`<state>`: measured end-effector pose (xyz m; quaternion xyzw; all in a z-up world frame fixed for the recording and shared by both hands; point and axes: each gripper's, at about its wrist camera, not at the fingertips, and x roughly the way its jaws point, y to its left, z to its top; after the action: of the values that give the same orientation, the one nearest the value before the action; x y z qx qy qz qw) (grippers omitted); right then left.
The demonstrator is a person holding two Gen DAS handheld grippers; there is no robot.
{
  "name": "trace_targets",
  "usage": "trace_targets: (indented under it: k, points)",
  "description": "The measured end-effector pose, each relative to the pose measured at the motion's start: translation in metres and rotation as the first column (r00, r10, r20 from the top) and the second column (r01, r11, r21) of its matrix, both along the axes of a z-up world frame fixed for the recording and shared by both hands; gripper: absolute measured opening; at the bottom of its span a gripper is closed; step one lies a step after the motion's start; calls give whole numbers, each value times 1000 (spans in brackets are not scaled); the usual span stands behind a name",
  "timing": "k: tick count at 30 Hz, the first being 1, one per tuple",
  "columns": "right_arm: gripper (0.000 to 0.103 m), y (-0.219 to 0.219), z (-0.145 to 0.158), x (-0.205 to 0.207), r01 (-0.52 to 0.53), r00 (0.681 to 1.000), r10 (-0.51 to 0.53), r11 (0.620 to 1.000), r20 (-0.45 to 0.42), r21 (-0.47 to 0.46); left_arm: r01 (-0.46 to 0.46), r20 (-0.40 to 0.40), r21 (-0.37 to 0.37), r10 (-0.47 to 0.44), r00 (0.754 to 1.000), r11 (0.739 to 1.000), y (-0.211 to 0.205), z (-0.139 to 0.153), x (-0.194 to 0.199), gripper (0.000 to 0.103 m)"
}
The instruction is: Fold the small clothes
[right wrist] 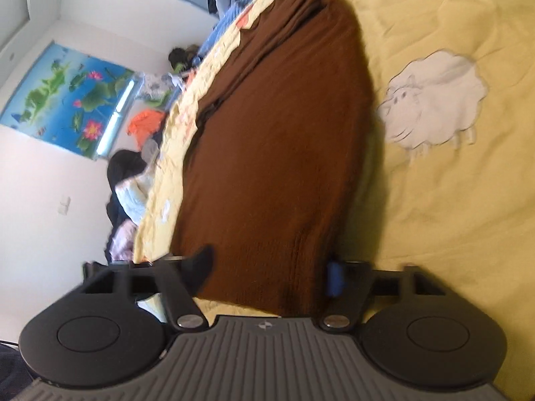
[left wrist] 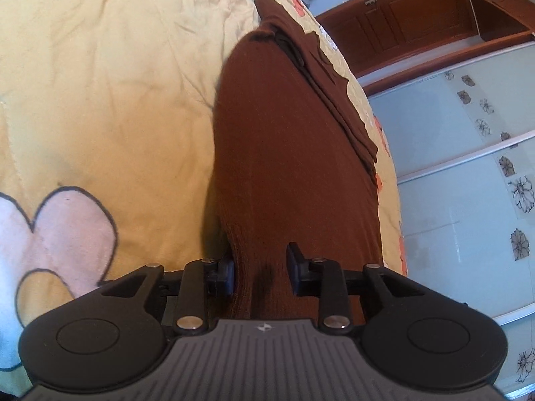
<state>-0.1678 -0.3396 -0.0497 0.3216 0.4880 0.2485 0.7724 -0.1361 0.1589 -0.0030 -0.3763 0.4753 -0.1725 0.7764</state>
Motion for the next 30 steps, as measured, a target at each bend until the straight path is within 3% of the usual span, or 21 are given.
trace_targets:
  k: [1, 6, 9, 10, 11, 12, 13, 14, 15, 16, 20, 21, 22, 23, 24, 25, 30]
  points:
    - [15, 3, -3, 3, -9, 1000, 8, 999, -21, -31, 7, 1, 25, -7, 1000, 1000, -2, 3, 0, 8]
    - [14, -21, 12, -15, 18, 1000, -16, 998, 22, -68, 28, 17, 148, -30, 999, 989, 11, 11, -13, 6]
    - [7, -35, 4, -24, 37, 999, -37, 993, -3, -111, 21, 14, 106, -22, 1000, 994, 22, 1, -16, 5]
    - [7, -38, 0, -25, 41, 999, -42, 996, -15, -75, 20, 8, 93, -21, 1000, 995, 22, 1, -15, 7]
    - [12, -38, -3, -26, 51, 998, -53, 997, -28, -53, 17, 0, 79, -17, 1000, 997, 23, 1, -14, 10]
    - [18, -37, -2, -28, 55, 998, -56, 998, -27, -43, 12, -7, 53, -12, 1000, 999, 24, 0, -14, 20]
    - [35, -35, -1, -29, 57, 998, -58, 998, -18, -29, 7, -3, 13, -7, 1000, 1000, 25, -1, -15, 37]
    - [60, -32, 1, -30, 56, 998, -56, 998, -6, -3, 7, 10, -33, -7, 1000, 999, 26, -1, -15, 48]
    - [70, -32, 3, -31, 52, 999, -53, 998, 8, 36, 12, 26, -78, -10, 1000, 997, 24, -1, -16, 70]
    - [81, -29, 5, -30, 49, 999, -50, 997, 20, 63, 16, 35, -92, -12, 999, 996, 21, 0, -15, 81]
    - [81, -14, 9, -15, 23, 999, -23, 999, 24, 29, 53, 88, 7, -54, 995, 999, -5, 10, -8, 81]
    - [79, -12, 9, -11, 19, 1000, -20, 999, 22, 33, 58, 94, 25, -60, 994, 998, -10, 12, -7, 78]
    - [71, -10, 9, -9, 18, 1000, -18, 999, 19, 31, 62, 92, 52, -66, 994, 997, -13, 13, -5, 56]
    - [47, -10, 7, -7, 18, 1000, -18, 1000, 13, 20, 77, 72, 88, -83, 994, 993, -16, 13, -3, 35]
    - [29, -9, 5, -5, 12, 1000, -12, 1000, -7, -2, 94, 35, 128, -99, 994, 987, -18, 10, -1, 4]
    - [14, -7, 2, -4, -1, 1000, 0, 999, -28, -32, 96, 23, 137, -100, 995, 986, -19, 7, -1, 5]
    - [13, -18, 6, -13, 15, 1000, -15, 1000, -7, -14, 103, 67, 142, -113, 991, 984, -15, 27, 5, 5]
